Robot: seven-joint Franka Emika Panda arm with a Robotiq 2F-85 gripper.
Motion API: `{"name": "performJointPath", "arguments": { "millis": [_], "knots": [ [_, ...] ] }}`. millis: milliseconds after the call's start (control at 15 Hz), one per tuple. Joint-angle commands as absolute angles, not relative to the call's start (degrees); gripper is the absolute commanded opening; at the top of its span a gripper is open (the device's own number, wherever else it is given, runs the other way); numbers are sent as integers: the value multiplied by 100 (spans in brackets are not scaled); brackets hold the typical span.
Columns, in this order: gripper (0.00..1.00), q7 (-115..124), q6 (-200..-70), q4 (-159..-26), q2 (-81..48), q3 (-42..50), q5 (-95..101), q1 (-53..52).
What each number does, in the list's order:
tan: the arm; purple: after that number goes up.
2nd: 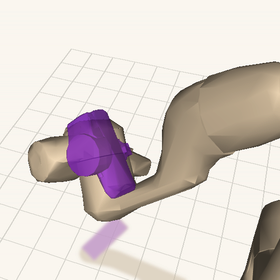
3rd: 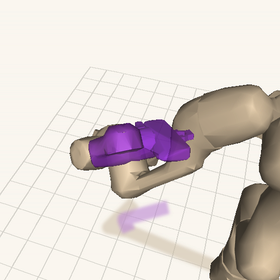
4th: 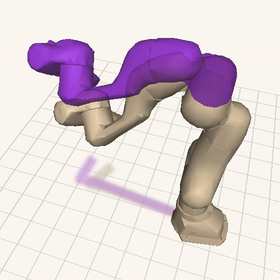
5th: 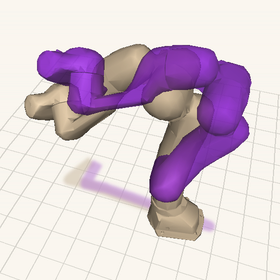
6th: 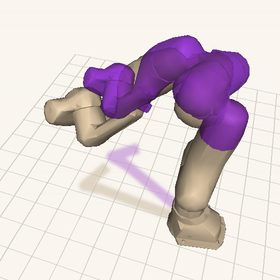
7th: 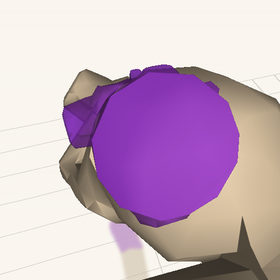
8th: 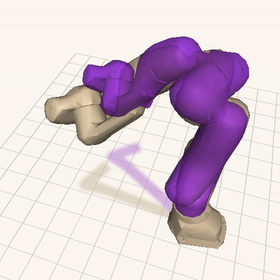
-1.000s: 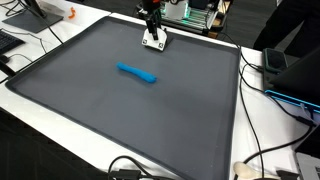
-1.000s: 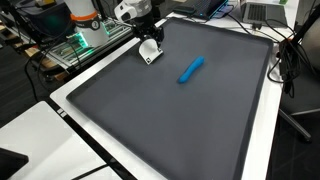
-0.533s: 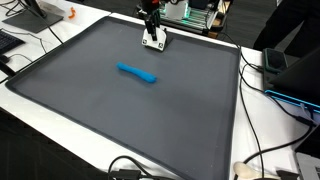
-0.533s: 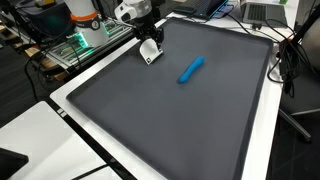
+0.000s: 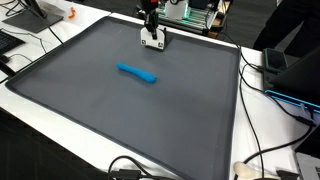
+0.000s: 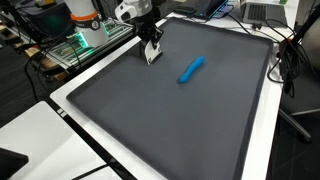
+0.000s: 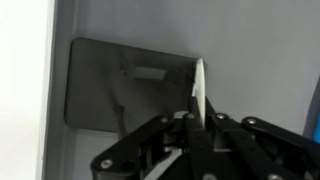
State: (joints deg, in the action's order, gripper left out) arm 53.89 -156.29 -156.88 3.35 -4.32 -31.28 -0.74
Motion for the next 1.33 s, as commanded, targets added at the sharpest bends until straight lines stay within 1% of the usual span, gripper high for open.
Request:
{"name": "performJointPath", "arguments": {
  "millis": [0,333,667,800,1267],
  "knots": [
    [0,5429,-15764,-15762,411,-376,-3356,-164],
    [1,5528,-15673,-15722,607,-392,-3127,-135],
    [1,5870,-15173,-15249,828,-474,-1930,-29],
    [1,5968,-14615,-14779,781,-505,-1322,-6],
    [1,4851,-12372,-12715,21,-472,-895,-216]
  ]
}}
